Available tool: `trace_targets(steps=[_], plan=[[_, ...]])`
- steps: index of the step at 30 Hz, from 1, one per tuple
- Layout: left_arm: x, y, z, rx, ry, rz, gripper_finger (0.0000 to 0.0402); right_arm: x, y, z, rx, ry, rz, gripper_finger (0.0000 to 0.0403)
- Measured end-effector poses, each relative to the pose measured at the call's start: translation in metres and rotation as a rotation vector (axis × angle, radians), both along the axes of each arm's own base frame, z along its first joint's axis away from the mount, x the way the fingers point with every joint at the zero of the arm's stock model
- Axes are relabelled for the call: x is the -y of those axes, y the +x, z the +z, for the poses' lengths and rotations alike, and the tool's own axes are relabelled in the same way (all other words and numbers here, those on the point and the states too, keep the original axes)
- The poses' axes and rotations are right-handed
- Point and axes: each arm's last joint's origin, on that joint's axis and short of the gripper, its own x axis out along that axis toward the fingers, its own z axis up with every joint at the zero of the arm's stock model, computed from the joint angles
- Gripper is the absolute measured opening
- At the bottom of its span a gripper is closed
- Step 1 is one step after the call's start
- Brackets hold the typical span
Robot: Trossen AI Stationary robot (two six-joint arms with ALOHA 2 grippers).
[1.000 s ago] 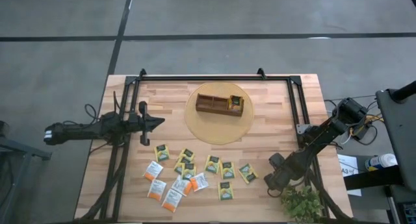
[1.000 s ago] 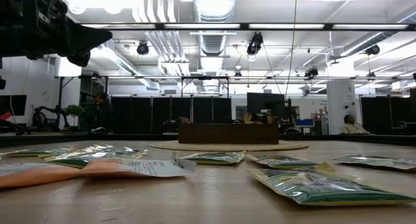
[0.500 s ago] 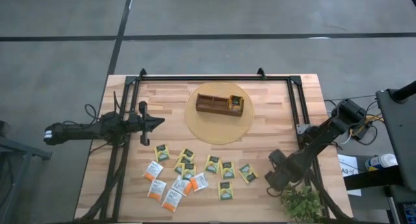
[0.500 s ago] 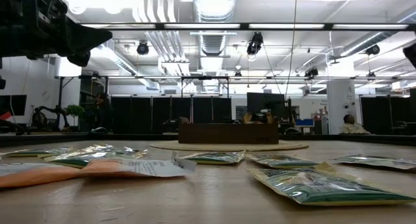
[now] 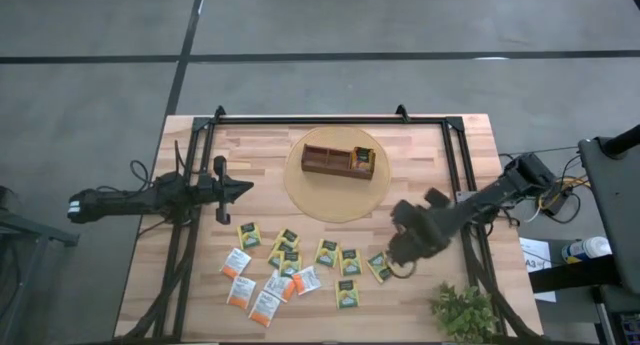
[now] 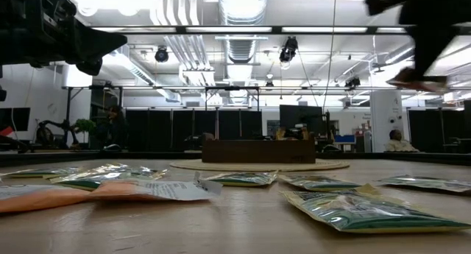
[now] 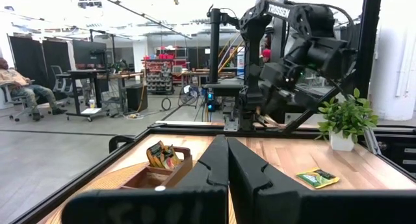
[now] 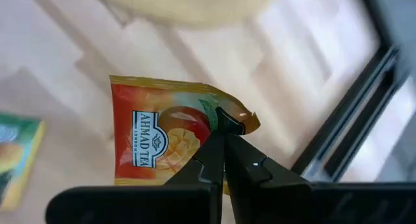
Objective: Pick & Place Tea
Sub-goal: Put the orange tea bag into the right section of wooden organizer
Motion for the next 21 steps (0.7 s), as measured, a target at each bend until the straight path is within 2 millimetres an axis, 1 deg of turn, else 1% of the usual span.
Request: trace_targets(steps=[5, 11, 15, 18, 21], plan=[[0.000, 0.000, 0.000, 0.000, 0.000, 0.000, 0.0000, 0.023, 0.038, 0.005, -0.081, -0.114, 0.143, 0.0008], [0.000, 0.000, 0.000, 0.000, 0.000, 0.000, 0.0000, 0.054, 0.083, 0.010, -0.193, -0.289, 0.288, 0.0008], [0.000, 0.000, 0.000, 0.000, 0.000, 0.000, 0.0000, 0.071, 0.102, 0.011, -0.267, -0.364, 0.337, 0.0008], [0.000, 0.000, 0.000, 0.000, 0.000, 0.000, 0.0000, 0.083, 0.112, 0.007, -0.315, -0.403, 0.357, 0.0008], [0.000, 0.000, 0.000, -0.001, 0.000, 0.000, 0.0000, 0.096, 0.120, 0.001, -0.360, -0.405, 0.361, 0.0008]])
